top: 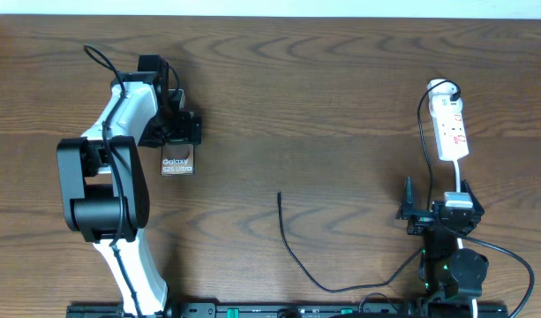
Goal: Plug charger to phone and switch on socket
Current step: 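Close the left gripper on the phone's bottom edge, then lift the phone with the left gripper and rotate it sideways, then move the right gripper toward the phone held by the left gripper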
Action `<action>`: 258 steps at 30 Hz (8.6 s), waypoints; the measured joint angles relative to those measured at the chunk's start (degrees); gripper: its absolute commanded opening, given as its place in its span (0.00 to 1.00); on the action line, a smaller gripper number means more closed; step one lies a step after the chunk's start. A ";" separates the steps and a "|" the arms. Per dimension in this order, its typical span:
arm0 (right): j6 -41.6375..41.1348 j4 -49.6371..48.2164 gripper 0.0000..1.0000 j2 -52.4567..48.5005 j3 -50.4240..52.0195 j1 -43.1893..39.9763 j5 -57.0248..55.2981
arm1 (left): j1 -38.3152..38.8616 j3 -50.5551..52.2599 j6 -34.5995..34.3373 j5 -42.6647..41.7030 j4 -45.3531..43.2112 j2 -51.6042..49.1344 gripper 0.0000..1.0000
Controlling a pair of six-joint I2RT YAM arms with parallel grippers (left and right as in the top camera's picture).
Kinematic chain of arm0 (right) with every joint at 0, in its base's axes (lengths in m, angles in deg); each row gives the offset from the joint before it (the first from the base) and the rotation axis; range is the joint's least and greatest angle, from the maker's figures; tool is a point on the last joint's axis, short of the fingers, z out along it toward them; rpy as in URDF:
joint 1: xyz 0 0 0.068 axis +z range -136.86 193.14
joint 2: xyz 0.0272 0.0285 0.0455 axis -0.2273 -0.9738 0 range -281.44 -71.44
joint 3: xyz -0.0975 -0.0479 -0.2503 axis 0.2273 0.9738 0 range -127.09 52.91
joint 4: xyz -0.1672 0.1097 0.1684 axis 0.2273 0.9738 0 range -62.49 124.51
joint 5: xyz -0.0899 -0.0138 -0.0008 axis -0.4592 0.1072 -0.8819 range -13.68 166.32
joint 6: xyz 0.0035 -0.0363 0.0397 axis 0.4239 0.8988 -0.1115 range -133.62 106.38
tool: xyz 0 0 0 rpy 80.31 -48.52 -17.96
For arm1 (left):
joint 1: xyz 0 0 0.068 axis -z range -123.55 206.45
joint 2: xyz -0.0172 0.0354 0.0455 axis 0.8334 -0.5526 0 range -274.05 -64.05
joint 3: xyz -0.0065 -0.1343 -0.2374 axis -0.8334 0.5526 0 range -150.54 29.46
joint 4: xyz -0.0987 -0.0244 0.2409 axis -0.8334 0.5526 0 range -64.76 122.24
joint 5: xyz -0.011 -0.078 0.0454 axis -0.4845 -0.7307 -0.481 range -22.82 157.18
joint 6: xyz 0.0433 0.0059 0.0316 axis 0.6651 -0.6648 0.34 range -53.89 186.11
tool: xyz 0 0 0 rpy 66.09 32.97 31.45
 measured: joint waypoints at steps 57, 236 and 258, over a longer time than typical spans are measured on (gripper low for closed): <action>0.00 0.00 0.99 0.00 0.00 0.00 0.00 | 0.09 0.42 -0.02 1.31 -0.96 -1.22 0.98; 0.00 0.02 0.99 0.00 -0.02 0.00 0.02 | -6.23 0.20 -68.04 -53.27 4.50 21.24 0.07; 0.00 0.00 0.99 0.00 0.00 0.00 0.02 | 10.12 0.87 -73.18 -6.19 14.71 20.48 0.08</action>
